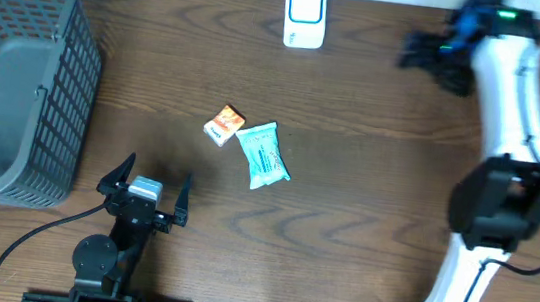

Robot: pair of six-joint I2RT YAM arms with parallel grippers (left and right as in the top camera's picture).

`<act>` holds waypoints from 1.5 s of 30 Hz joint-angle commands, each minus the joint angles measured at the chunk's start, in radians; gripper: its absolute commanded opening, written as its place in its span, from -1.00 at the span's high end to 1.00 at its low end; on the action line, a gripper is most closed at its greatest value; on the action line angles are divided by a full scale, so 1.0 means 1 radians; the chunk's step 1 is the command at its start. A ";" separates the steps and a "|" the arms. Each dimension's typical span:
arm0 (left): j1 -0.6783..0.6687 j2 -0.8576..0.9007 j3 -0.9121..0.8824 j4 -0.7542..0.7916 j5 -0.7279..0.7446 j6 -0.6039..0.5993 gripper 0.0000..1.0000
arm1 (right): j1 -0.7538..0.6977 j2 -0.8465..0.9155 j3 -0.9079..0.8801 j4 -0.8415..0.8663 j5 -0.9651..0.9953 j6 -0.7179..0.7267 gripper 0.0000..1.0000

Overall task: Scan the item barcode
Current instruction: 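Move the right gripper onto the light green tissue pack and grasp it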

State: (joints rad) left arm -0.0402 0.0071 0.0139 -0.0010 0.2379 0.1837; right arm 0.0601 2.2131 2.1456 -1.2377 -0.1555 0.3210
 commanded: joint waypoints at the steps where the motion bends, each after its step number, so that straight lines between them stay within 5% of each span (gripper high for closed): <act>1: 0.000 -0.005 -0.010 -0.044 0.023 -0.005 -0.96 | 0.127 -0.018 0.007 -0.018 -0.011 0.007 -0.99; 6: 0.000 -0.005 -0.010 -0.044 0.023 -0.005 -0.96 | 0.332 -0.018 0.006 -0.055 0.005 -0.105 -0.99; 16: 0.000 -0.003 -0.010 -0.044 0.023 -0.005 -0.96 | 0.674 -0.014 -0.071 -0.020 0.513 -0.094 -0.95; 20: 0.000 -0.003 -0.010 -0.044 0.023 -0.005 -0.96 | 0.723 -0.014 -0.132 0.031 0.444 -0.071 -0.68; 38: 0.000 -0.003 -0.010 -0.044 0.023 -0.005 -0.96 | 0.826 -0.014 -0.325 0.182 0.430 -0.060 -0.55; 45: 0.000 -0.003 -0.010 -0.044 0.023 -0.005 -0.96 | 0.852 -0.014 -0.402 0.327 0.446 -0.059 -0.29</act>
State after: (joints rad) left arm -0.0402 0.0071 0.0139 -0.0010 0.2379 0.1837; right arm 0.9066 2.2131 1.7870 -0.9371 0.2665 0.2531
